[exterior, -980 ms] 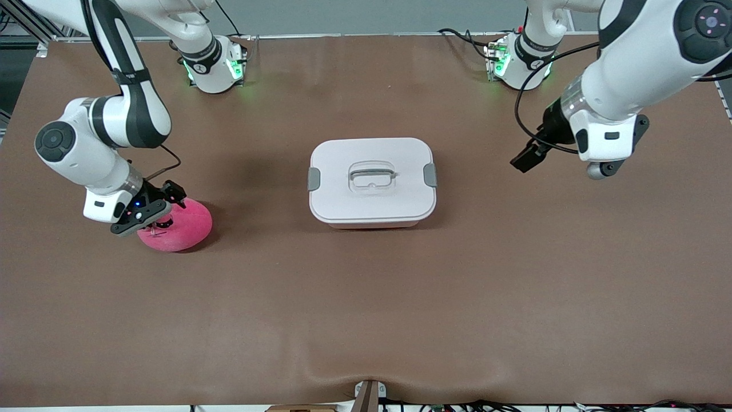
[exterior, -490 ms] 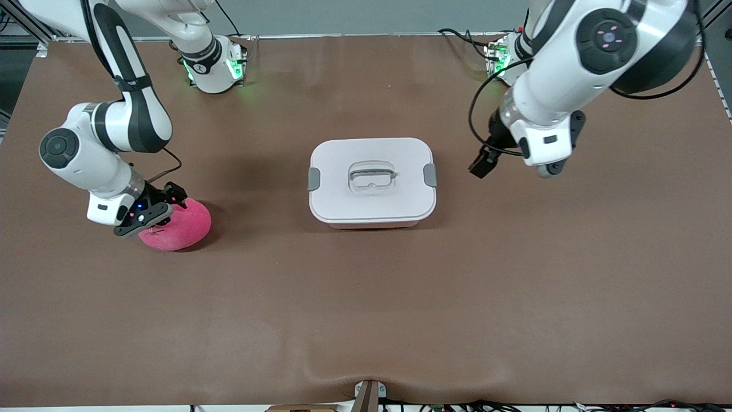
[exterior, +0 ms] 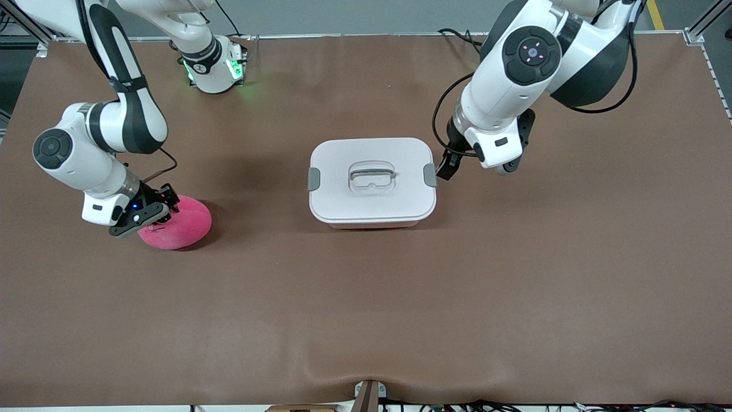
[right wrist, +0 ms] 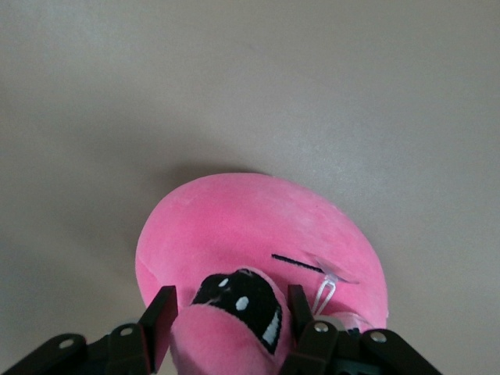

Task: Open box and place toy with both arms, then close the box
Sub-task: 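Grasp the lid handle with the left gripper and lift the lid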

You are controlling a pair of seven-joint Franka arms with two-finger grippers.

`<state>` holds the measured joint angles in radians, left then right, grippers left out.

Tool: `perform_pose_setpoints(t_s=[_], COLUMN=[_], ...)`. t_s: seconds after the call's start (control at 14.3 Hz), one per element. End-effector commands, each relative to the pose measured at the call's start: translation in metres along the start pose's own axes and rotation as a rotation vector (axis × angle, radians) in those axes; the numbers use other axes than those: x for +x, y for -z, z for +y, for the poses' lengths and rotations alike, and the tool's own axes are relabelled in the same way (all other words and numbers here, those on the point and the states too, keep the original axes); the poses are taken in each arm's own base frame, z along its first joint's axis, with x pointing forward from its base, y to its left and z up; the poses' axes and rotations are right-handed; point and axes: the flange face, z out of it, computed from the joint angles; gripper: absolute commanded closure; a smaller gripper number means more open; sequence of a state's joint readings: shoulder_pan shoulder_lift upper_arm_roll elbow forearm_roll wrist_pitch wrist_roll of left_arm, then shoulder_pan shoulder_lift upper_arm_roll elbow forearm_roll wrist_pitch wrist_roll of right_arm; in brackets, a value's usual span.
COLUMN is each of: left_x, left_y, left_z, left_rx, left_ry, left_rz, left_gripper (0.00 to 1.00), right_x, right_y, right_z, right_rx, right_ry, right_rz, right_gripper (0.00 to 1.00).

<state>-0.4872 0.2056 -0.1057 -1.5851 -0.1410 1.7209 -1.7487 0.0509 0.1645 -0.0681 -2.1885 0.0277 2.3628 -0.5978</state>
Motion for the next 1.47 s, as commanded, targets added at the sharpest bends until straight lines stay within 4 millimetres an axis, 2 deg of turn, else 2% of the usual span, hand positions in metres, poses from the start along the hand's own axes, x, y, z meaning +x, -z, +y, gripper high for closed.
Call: perform_pose_setpoints(t_s=[0.0,0.35,0.7,0.84,0.91,1.05,1.4], left_x=[-0.020,-0.048,-0.092,-0.104,-0.109,-0.115,-0.139], left_y=[-0.012,-0.043,-0.089,-0.104,-0.114,-0.125,-0.151], left_z=[0.006,0.018,0.021,0.026,0.027,0.031,0.027], left_rx=[-0.015,-0.034,-0.056,-0.074,-0.077,-0.090,-0.103], left_ry=[0.074,0.181,0.239,0.273,0.283,0.300,0.329], left_rz=[0.002,0.011,0.090,0.077,0.075,0.066,0.084], left_gripper=[0.00,0.00,0.00,0.00,0.00,0.00,0.00], right_x=[-0.001,-0.002,-0.003,-0.002,-0.001,0.002,0.018], right_y=[0.009,0.011,0.011,0.015,0.016,0.020,0.047], right_z=[0.005,0.006,0.005,0.006,0.006,0.007,0.016], right_rx=[0.003,0.006,0.019,0.020,0.019,0.013,-0.029], right_ry=[0.013,0.011,0.011,0.011,0.011,0.028,0.281], right_rz=[-0.021,-0.023,-0.041,-0.043,-0.040,-0.031,0.012], right_gripper=[0.39,0.51,0.83,0.97,1.00,1.00,1.00])
